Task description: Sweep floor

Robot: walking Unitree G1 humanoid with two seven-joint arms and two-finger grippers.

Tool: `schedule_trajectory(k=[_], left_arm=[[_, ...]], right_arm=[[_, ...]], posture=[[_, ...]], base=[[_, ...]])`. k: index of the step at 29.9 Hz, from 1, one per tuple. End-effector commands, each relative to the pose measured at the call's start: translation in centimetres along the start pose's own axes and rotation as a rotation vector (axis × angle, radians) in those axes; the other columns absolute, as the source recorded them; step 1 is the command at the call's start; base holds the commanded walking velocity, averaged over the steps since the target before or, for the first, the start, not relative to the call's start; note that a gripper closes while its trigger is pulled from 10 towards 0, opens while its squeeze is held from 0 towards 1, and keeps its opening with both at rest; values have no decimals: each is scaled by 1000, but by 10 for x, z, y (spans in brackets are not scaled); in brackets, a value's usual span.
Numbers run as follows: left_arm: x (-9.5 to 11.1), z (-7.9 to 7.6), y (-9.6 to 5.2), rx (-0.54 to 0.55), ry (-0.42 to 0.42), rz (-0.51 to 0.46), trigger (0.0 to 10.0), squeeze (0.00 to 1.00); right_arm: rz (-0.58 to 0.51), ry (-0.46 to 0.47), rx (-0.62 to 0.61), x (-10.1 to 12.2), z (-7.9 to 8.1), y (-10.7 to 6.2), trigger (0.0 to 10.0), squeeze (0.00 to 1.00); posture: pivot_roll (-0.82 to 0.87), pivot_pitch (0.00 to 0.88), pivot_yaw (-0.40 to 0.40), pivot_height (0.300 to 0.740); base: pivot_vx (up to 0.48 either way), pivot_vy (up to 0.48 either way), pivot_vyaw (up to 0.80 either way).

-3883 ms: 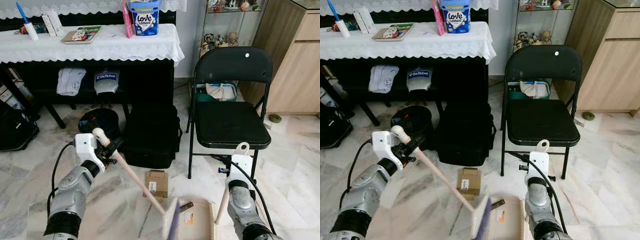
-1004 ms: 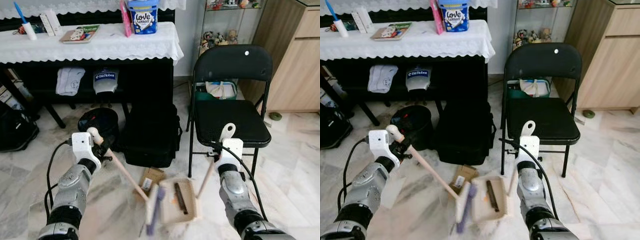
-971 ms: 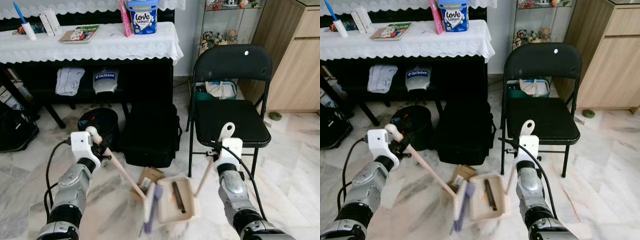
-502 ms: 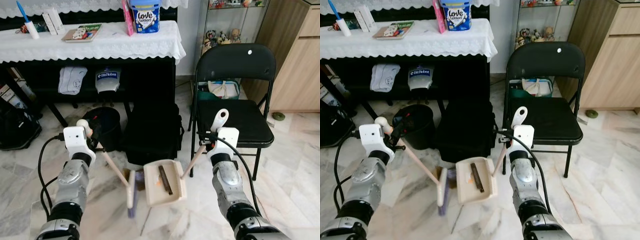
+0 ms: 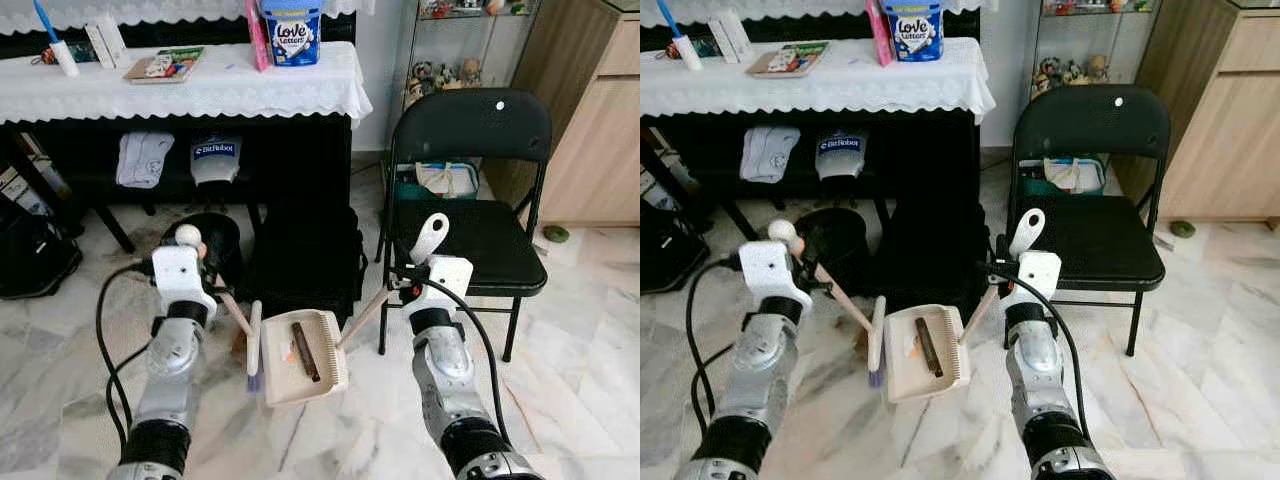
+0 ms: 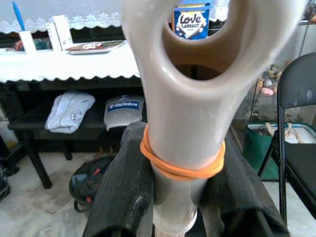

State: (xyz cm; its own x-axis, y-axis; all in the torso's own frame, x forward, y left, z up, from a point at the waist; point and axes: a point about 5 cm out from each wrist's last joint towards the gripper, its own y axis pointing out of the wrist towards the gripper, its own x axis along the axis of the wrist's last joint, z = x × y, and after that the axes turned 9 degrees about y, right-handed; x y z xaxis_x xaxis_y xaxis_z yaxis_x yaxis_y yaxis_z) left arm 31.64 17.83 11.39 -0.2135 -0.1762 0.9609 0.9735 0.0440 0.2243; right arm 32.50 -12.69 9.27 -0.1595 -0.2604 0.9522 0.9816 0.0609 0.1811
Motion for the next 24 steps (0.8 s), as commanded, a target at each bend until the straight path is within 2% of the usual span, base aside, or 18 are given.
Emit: schedule_trajectory(k=[1, 8, 15, 19, 24], left_arm=[[13, 1, 1, 30, 13, -69, 10000, 0], [11, 3, -12, 57, 29, -59, 10000, 0], [11, -7, -16, 29, 48, -67, 10000, 0], [11, -10, -13, 36, 56, -67, 10000, 0], [8, -12, -16, 40, 69, -50, 10000, 0]], right_arm=[[-64, 22, 26, 13, 8, 4, 10000, 0], [-81, 22, -2, 15, 5, -3, 10000, 0], [-92, 3, -20, 18, -1, -8, 10000, 0], [-103, 0, -21, 22, -3, -7, 10000, 0], [-100, -8, -20, 23, -3, -9, 10000, 0]], posture=[[-3, 0, 53, 740], [1, 0, 42, 740], [-1, 0, 38, 740], [3, 0, 34, 740], [-3, 0, 34, 740]], base=[[0, 0, 0], [0, 0, 0], [0, 0, 0], [0, 0, 745], [0, 0, 800]])
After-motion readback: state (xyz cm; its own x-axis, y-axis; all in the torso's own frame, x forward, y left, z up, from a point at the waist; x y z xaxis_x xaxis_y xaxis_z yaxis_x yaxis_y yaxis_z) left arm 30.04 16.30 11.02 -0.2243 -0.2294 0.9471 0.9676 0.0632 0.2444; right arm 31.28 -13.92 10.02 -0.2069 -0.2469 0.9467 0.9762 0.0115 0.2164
